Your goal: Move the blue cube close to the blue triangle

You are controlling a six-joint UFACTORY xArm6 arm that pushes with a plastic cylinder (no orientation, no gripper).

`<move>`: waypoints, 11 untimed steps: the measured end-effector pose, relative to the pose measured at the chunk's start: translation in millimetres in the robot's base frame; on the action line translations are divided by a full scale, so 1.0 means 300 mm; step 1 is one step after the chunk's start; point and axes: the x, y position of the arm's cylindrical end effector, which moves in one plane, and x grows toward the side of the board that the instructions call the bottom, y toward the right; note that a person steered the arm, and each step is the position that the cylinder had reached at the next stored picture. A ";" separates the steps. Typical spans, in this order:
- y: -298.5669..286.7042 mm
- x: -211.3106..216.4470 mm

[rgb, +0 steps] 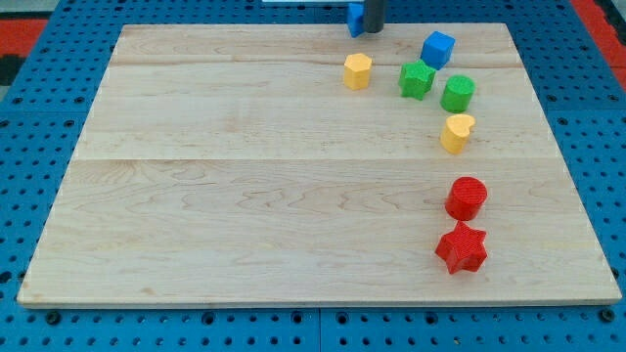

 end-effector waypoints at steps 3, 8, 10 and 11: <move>0.040 0.003; 0.358 0.224; 0.097 0.045; 0.093 0.006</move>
